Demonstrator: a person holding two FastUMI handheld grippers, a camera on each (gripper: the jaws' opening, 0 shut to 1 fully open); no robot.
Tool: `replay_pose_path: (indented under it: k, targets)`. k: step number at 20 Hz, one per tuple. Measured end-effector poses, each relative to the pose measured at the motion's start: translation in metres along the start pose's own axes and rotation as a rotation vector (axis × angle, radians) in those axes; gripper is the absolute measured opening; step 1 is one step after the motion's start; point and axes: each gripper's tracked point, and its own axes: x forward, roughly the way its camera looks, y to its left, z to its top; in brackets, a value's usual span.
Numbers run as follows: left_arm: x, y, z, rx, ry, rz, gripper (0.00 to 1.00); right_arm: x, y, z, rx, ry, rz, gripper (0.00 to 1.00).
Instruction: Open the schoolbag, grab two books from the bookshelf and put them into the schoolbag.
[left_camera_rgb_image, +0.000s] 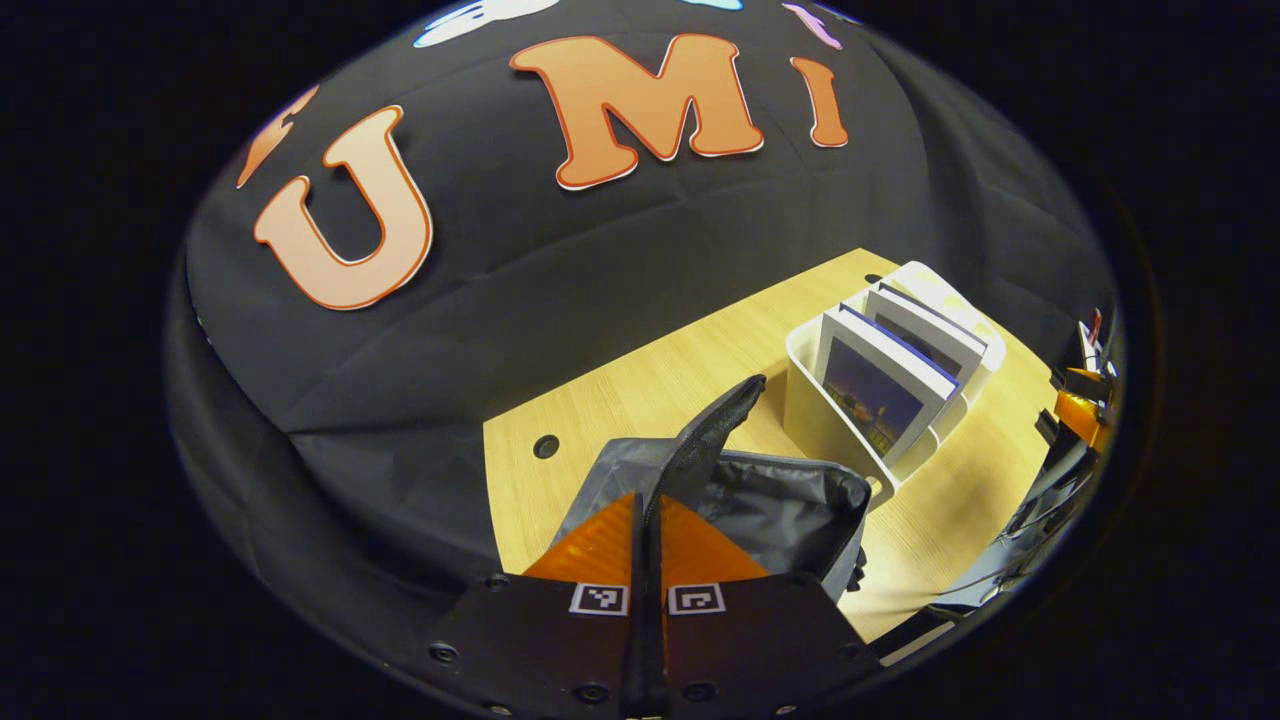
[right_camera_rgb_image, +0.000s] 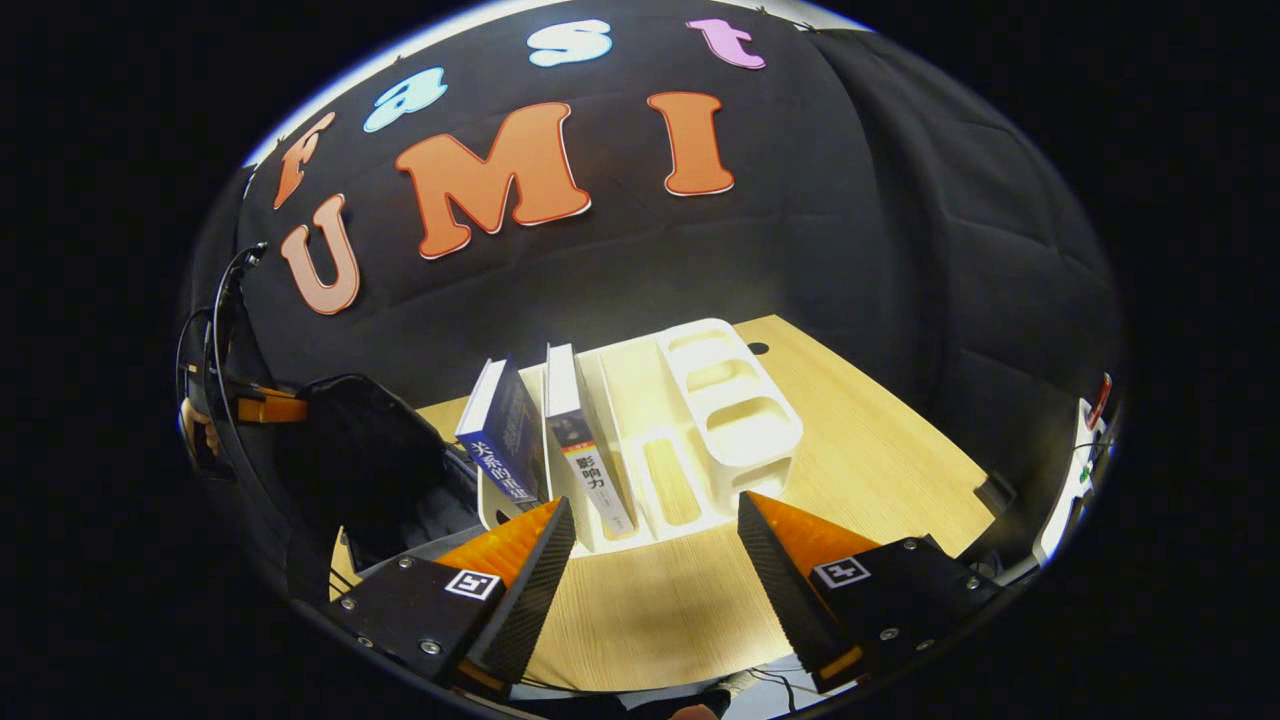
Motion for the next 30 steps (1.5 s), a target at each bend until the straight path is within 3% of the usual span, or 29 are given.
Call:
replay_pose_path:
  k: [5, 9, 12, 17, 22, 23, 24, 25, 26, 30]
  targets:
    - [0.005, -0.004, 0.002, 0.016, 0.0, -0.029, 0.0, 0.0, 0.04, 0.057, -0.083, 0.007, 0.054, 0.98]
    - [0.009, -0.002, 0.006, 0.028, -0.005, -0.038, 0.0, 0.009, 0.081, 0.109, -0.232, 0.011, 0.096, 0.98]
    - [0.012, -0.002, 0.003, 0.018, -0.001, -0.045, 0.0, 0.023, 0.12, 0.127, -0.252, 0.094, 0.157, 0.98]
    - [0.014, 0.003, -0.001, 0.018, 0.005, -0.045, 0.01, 0.068, 0.161, 0.116, -0.266, 0.329, 0.213, 0.98]
    - [0.019, 0.006, -0.006, 0.014, 0.019, -0.054, 0.0, 0.116, 0.172, 0.077, -0.304, 0.531, 0.152, 0.99]
    - [0.019, 0.008, -0.008, 0.014, 0.022, -0.054, 0.06, 0.125, 0.172, 0.07, -0.311, 0.551, 0.14, 0.99]
    - [0.02, 0.009, -0.009, 0.018, 0.026, -0.054, 0.0, 0.134, 0.173, 0.063, -0.315, 0.578, 0.131, 0.99]
    - [0.021, 0.012, -0.01, 0.018, 0.027, -0.054, 0.06, 0.141, 0.175, 0.055, -0.308, 0.609, 0.126, 0.99]
    - [0.022, 0.012, -0.011, 0.018, 0.029, -0.055, 0.0, 0.146, 0.176, 0.045, -0.294, 0.637, 0.124, 0.99]
    - [0.023, 0.012, -0.013, 0.022, 0.033, -0.061, 0.01, 0.168, 0.167, 0.012, -0.261, 0.71, 0.077, 0.98]
